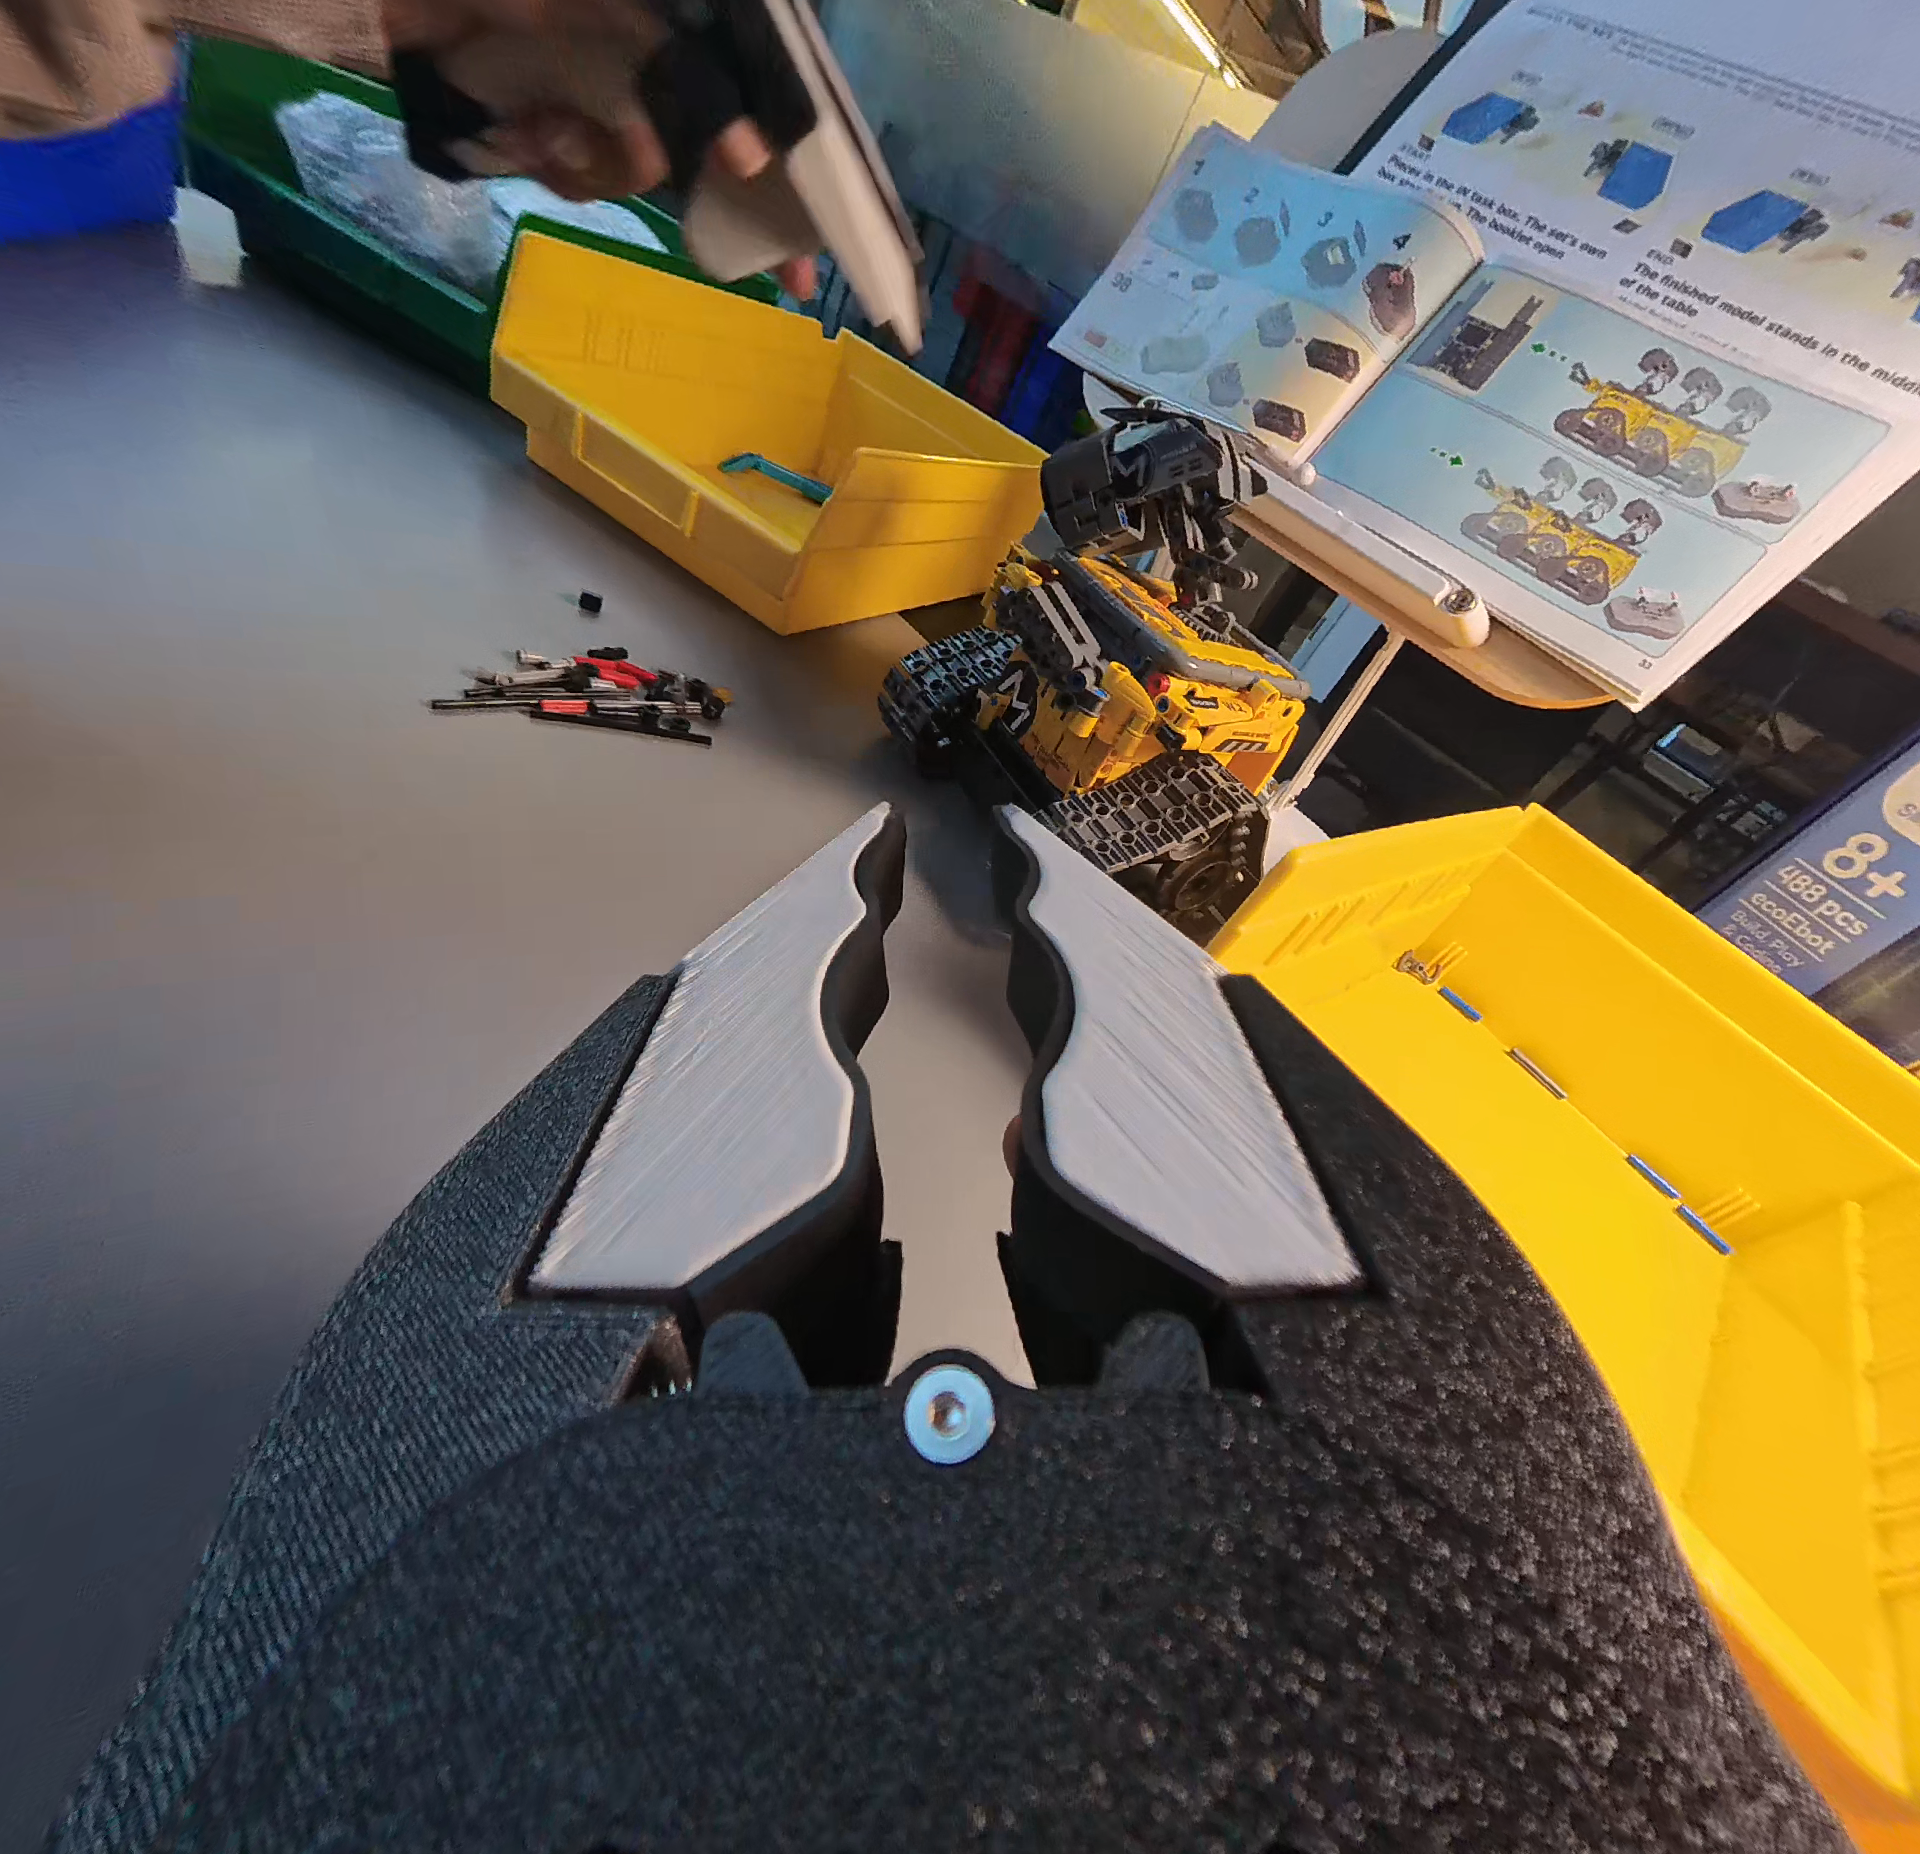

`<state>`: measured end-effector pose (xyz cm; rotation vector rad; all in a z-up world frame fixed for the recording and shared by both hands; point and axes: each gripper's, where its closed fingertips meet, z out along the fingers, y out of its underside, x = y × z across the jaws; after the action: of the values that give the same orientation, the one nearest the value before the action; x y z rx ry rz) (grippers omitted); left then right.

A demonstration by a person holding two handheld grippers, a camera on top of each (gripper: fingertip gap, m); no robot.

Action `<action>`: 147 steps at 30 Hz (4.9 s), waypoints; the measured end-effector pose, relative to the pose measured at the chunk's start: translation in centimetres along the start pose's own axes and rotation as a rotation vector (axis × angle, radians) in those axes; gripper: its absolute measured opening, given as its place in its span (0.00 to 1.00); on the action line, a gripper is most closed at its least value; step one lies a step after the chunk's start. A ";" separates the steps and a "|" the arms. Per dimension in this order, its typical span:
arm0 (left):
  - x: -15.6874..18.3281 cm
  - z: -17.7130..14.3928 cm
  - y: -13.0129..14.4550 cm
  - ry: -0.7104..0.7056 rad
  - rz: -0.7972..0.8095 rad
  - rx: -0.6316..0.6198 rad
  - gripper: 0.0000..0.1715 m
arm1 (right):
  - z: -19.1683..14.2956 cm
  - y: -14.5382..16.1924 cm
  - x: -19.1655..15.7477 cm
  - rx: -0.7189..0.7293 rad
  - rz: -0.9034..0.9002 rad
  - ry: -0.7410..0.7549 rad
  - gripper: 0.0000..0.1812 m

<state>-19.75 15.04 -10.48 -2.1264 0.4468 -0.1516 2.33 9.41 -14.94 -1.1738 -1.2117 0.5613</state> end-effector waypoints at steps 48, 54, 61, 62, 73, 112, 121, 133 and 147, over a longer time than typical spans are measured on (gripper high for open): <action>2.9 -3.8 3.7 0.010 -0.003 0.313 0.18 | 1.4 2.7 -2.0 -0.126 -0.104 -0.026 0.09; -4.1 -2.8 -5.6 -0.163 -0.084 0.448 0.41 | 2.3 -0.3 0.6 -0.064 -0.006 0.044 0.13; -12.6 4.3 -11.2 -0.347 -0.145 0.400 0.54 | 5.8 -8.2 7.1 0.078 0.061 0.155 0.15; -13.4 5.5 -11.4 -0.361 -0.147 0.379 0.55 | 6.3 -8.8 7.7 0.090 0.075 0.155 0.15; -15.7 9.1 -11.4 -0.493 -0.091 0.386 0.45 | 9.1 -7.9 9.5 0.104 0.202 0.121 0.14; -11.5 9.9 -11.1 -0.215 0.377 0.092 0.00 | 7.3 -6.4 10.4 0.123 0.265 0.123 0.14; -16.4 5.5 -7.1 -0.178 -0.333 0.369 0.01 | 8.1 -6.0 11.2 0.104 0.283 0.140 0.14; -14.3 1.2 -4.1 -0.100 -0.544 0.411 0.15 | 9.9 -9.9 9.6 0.134 0.288 0.131 0.14; -14.7 3.8 -8.6 -0.312 -0.342 0.437 0.58 | 10.7 -12.8 9.6 0.075 0.143 0.141 0.14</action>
<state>-30.07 27.81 -4.62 -1.7360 -0.1297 -0.0975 -7.46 17.22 -0.26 -1.2210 -0.9847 0.6153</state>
